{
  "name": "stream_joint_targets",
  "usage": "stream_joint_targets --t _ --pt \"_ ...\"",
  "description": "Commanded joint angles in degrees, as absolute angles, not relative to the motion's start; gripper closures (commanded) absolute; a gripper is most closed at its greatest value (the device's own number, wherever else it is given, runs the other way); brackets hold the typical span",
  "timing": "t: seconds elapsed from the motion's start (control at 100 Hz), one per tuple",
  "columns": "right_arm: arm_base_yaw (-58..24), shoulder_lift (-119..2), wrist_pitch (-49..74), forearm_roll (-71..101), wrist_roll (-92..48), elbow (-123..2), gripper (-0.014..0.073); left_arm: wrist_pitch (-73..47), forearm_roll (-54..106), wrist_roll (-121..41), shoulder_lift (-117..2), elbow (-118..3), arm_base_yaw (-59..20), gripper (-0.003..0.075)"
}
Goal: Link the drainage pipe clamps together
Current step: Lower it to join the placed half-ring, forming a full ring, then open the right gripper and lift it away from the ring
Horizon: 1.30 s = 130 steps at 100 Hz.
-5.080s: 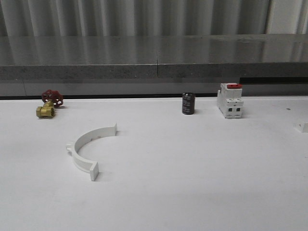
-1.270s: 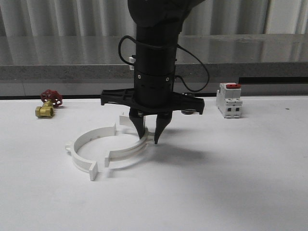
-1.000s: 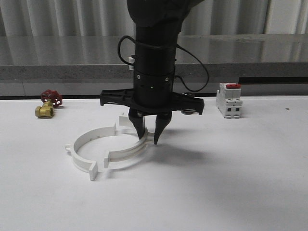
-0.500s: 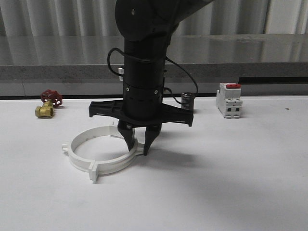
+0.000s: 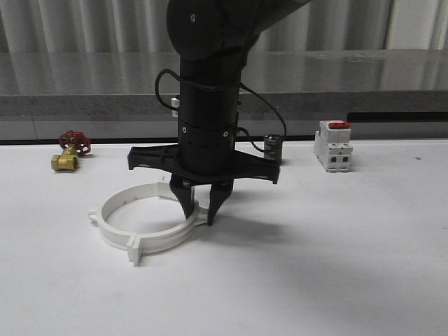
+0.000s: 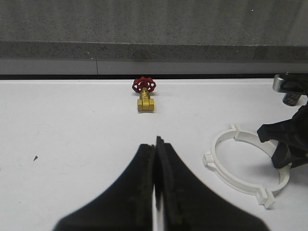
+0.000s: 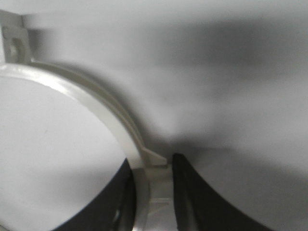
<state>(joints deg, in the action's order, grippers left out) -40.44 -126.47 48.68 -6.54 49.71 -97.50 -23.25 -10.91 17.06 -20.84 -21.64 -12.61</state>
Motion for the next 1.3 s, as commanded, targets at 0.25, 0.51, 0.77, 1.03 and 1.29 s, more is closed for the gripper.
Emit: stream_joint_targets --t 0.25,0.51,0.77,1.03,1.29 --pt "-40.41 -123.21 46.4 -9.08 49.59 -98.96 0.0081 -19.05 -10.79 17.05 -21.05 -23.3 -12.5 0.0741" --pt "-40.41 -120.16 46.47 -13.73 48.45 -100.77 0.0082 -19.05 -10.79 17.05 -21.05 -23.3 -12.5 0.0741" --pt "-40.36 -109.79 47.01 -20.38 40.26 -99.89 0.0082 -19.05 -10.79 17.05 -21.05 -23.3 -12.5 0.0741" --pt "-38.35 -95.35 48.04 -27.77 37.49 -88.93 0.0082 -19.05 -10.79 17.05 -21.05 -23.3 -12.5 0.0741" --pt "-31.21 -76.81 44.63 -28.83 37.49 -70.91 0.0082 -19.05 -10.79 17.05 -21.05 -23.3 -12.5 0.0741"
